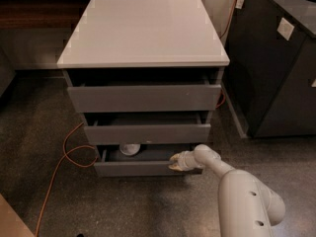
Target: Pick coke can from bottom drawer and place on counter
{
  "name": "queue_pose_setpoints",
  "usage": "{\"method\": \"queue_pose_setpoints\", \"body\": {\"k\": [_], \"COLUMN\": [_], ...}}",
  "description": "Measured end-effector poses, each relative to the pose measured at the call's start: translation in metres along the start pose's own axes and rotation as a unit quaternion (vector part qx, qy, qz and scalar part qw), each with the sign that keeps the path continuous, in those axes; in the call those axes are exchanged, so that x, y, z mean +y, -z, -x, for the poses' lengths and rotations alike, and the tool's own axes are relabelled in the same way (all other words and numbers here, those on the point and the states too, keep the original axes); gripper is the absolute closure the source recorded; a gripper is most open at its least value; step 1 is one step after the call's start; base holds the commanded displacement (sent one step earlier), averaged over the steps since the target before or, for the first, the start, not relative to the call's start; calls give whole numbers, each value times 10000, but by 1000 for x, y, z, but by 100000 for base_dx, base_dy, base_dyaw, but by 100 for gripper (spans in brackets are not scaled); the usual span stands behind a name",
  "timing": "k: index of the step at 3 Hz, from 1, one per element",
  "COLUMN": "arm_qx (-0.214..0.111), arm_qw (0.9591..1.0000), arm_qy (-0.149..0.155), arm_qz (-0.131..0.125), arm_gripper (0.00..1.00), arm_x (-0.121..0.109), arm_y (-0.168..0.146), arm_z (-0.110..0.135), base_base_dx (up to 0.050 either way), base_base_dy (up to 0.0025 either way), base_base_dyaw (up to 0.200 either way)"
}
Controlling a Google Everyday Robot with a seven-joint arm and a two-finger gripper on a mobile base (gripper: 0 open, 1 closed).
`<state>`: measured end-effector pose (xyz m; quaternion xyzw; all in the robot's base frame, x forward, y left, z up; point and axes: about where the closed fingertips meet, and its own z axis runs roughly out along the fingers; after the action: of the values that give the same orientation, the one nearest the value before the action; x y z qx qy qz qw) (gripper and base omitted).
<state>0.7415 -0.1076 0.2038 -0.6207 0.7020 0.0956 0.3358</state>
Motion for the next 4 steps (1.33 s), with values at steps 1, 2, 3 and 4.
{"method": "queue_pose_setpoints", "body": {"k": [1, 2, 3, 4], "arm_qx": [0, -94, -133, -133], "arm_qw": [10000, 9999, 9998, 9998], "arm_qy": [0, -17, -25, -25], "arm_qz": [0, 91, 128, 128], "arm_gripper": [100, 100, 100, 100], "arm_x": [0, 12, 17, 17], "arm_y": [1, 5, 7, 7], "arm_z": [1, 7, 9, 9], "base_base_dx": [0, 0, 0, 0], "base_base_dy": [0, 0, 0, 0], "base_base_dyaw": [0, 0, 0, 0]}}
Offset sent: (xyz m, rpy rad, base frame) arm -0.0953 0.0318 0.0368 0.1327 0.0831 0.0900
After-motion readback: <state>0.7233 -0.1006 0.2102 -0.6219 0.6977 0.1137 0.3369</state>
